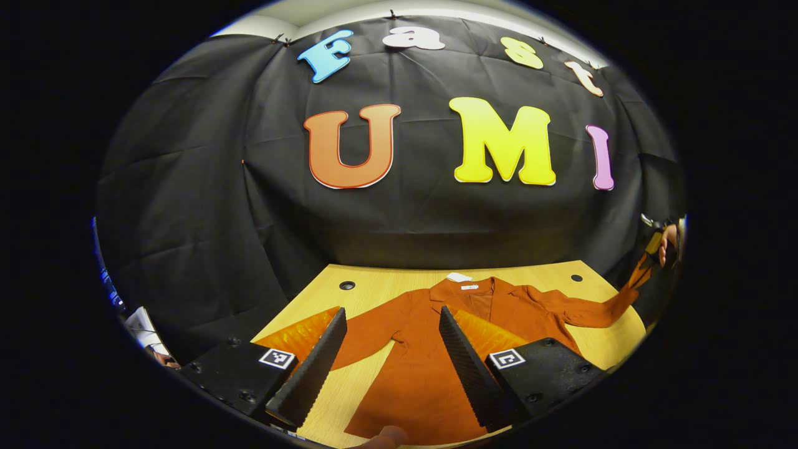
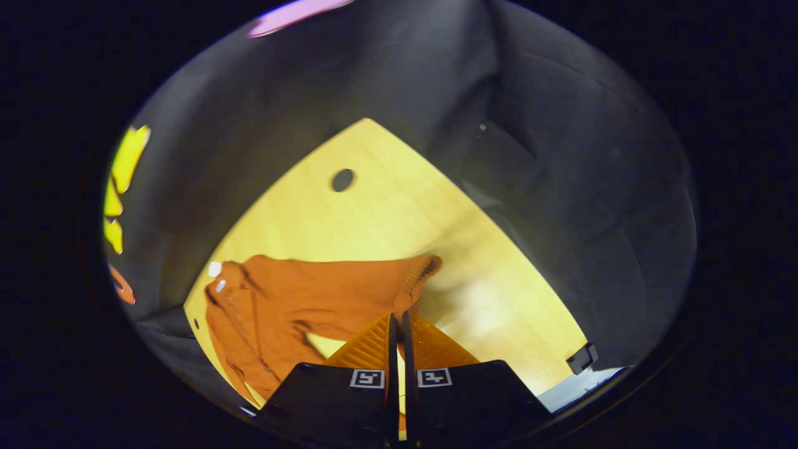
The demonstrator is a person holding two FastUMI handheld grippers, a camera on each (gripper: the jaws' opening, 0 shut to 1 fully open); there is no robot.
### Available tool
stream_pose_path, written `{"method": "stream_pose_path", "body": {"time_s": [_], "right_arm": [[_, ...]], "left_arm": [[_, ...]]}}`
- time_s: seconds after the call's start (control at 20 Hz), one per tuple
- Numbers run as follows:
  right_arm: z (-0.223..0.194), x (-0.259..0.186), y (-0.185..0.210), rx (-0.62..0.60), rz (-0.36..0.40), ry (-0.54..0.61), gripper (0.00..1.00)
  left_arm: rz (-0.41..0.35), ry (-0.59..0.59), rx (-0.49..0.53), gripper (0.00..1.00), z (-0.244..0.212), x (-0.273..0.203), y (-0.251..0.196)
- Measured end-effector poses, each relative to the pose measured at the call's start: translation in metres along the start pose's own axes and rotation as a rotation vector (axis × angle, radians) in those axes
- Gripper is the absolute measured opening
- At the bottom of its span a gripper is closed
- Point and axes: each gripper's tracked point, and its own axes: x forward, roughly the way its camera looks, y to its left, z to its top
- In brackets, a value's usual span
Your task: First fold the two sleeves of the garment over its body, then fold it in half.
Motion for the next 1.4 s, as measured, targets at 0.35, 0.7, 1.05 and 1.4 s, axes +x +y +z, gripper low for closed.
{"method": "stream_pose_path", "body": {"time_s": [0.35, 0.7, 1.05, 1.4], "right_arm": [[-0.076, -0.040, 0.277, -0.376, 0.200, -0.006, 0.04], [-0.235, 0.031, 0.454, -0.604, 0.245, 0.116, 0.05], [-0.306, 0.132, 0.493, -0.651, 0.124, 0.171, 0.05], [-0.311, 0.134, 0.498, -0.627, 0.125, 0.147, 0.40]], "left_arm": [[-0.009, 0.023, -0.003, 0.97, -0.030, 0.002, 0.056], [0.039, 0.081, -0.017, 0.97, -0.078, -0.005, 0.126], [0.126, 0.141, -0.057, 0.97, -0.118, -0.020, 0.186], [0.164, 0.187, -0.133, 0.97, -0.139, -0.016, 0.206]]}}
